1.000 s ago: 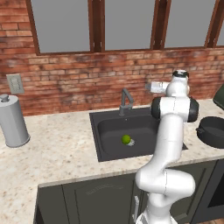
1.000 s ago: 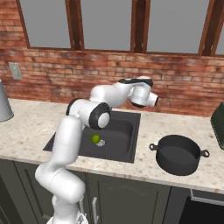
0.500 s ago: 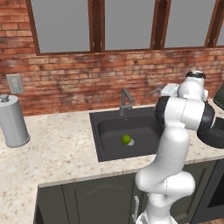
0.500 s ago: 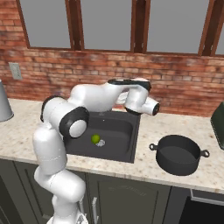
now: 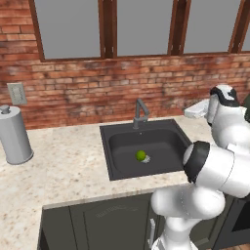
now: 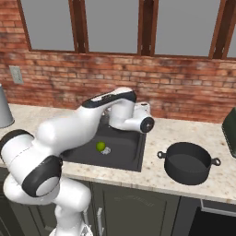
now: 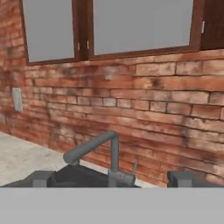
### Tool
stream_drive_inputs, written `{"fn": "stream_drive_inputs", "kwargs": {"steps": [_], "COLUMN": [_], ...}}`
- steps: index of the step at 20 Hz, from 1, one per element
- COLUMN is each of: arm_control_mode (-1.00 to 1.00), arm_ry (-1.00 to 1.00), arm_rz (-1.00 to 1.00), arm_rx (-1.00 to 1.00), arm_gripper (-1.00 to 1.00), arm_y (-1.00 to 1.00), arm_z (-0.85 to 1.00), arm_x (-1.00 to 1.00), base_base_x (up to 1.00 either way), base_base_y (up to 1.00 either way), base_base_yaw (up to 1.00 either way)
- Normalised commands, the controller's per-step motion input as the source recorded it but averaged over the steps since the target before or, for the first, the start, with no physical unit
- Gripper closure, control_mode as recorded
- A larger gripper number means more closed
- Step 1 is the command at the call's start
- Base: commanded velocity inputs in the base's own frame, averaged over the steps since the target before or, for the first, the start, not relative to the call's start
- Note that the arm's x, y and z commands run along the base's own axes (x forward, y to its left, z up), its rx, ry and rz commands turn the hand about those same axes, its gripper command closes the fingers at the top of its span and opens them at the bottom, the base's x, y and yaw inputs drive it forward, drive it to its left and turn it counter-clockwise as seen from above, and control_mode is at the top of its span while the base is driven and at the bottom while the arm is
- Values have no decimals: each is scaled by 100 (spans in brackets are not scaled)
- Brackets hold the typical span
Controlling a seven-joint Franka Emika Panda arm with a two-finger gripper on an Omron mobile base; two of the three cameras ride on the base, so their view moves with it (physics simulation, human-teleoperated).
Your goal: Dump the lime from the pot into the sink. Then turn on the water and wash the lime. Then turn off the water and put the lime back in the pot.
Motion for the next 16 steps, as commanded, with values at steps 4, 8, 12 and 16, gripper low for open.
{"fn": "stream_drive_inputs", "kwargs": {"steps": [4, 8, 12, 16], "arm_control_mode": [-100, -100, -100, -100], "arm_ry": [40, 46, 48, 40], "arm_rz": [-30, -29, -28, -27], "arm_rx": [-12, -8, -5, -7], "arm_gripper": [-100, -100, -100, -100], "arm_y": [1, 9, 12, 11], "arm_z": [31, 23, 13, 0], "arm_x": [-54, -29, -16, -31], "base_base_x": [0, 0, 0, 0], "base_base_y": [0, 0, 0, 0], "base_base_yaw": [0, 0, 0, 0]}}
